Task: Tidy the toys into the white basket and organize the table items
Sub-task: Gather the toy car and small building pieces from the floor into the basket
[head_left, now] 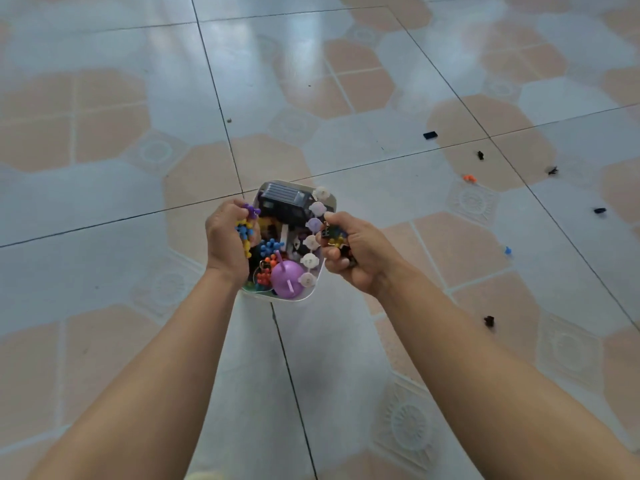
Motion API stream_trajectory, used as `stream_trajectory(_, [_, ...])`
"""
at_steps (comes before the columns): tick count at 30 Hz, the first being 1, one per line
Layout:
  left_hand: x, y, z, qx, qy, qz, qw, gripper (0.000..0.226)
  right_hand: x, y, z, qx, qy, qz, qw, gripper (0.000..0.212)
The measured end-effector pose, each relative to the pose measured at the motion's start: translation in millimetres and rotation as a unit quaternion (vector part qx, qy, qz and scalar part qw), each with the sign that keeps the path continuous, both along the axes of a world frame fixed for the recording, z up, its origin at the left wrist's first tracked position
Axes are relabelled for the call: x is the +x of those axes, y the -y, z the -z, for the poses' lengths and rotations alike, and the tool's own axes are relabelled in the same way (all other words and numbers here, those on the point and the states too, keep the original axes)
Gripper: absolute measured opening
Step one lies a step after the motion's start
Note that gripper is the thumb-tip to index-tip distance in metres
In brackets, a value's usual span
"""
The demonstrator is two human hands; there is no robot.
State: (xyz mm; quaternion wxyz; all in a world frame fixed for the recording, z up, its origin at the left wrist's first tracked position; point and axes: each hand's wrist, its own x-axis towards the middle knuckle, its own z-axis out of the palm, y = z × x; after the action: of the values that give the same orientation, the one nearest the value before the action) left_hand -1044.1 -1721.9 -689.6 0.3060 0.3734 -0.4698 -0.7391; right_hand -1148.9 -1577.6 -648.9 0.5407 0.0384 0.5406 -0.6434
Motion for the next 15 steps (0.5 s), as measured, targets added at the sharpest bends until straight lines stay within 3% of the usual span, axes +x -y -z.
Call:
stream_trajectory(11, [5, 5, 11, -0.063, -0.039, 0.078, 0.994, 0.030, 7, 45, -14, 0.140, -0.055, -0.046, 0.987, 0.006])
stream_trajectory(15, [9, 10, 7, -0.047, -0.064, 0.043, 0.996, 0.032, 7, 60, -12, 0.157, -0.083, -0.074, 0.981, 0.010])
